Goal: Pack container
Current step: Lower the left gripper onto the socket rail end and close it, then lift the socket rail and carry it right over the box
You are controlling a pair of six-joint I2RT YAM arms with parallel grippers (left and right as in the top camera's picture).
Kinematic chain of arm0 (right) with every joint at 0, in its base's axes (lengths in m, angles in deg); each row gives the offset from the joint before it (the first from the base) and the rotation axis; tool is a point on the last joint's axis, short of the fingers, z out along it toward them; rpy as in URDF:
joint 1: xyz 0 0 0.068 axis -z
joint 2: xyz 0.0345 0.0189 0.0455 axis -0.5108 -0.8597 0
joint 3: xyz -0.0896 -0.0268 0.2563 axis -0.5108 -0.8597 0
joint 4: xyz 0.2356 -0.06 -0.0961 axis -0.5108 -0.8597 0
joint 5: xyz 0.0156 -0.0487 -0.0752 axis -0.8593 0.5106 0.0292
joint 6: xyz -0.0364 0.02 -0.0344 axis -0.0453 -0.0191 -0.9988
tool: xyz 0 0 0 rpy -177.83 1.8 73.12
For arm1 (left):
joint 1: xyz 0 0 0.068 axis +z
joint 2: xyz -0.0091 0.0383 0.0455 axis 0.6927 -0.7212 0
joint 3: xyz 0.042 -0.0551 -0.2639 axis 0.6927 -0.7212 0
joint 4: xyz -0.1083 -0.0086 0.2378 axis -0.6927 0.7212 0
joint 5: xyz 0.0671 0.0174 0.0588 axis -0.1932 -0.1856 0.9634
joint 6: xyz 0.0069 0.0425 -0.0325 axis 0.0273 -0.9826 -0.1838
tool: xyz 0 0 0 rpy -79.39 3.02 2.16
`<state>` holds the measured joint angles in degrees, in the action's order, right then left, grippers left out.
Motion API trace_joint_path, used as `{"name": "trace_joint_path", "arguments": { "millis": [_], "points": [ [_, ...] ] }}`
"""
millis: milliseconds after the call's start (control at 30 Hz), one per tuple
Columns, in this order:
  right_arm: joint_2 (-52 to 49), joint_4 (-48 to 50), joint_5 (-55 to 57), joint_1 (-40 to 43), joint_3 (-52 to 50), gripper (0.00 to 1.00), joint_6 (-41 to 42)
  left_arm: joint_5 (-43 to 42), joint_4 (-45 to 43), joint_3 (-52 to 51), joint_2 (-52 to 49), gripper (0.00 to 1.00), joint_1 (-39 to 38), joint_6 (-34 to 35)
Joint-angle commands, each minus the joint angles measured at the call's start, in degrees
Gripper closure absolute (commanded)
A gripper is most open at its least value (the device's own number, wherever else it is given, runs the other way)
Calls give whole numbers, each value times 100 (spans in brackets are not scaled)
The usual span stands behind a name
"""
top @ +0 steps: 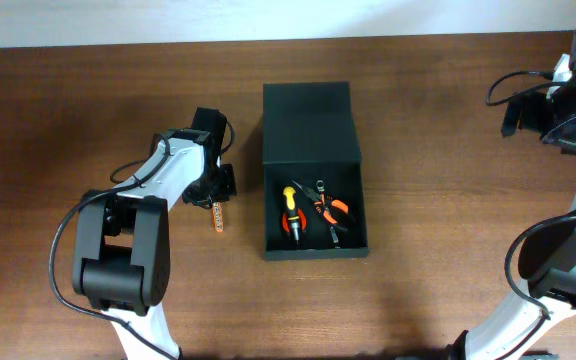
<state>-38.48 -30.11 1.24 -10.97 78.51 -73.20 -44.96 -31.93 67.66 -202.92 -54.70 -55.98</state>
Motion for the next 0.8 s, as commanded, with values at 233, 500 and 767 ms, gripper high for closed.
{"name": "trace_joint_path", "arguments": {
  "millis": [233,500,767],
  "points": [
    [42,0,-28,20,-20,1,46,107,538,815,-74,84,2,-33],
    [42,-2,-28,20,-20,1,46,105,1132,1746,387,86,-15,-33],
    [42,-2,-28,20,-20,1,46,-142,1309,2321,1034,86,-461,-380]
  ]
}}
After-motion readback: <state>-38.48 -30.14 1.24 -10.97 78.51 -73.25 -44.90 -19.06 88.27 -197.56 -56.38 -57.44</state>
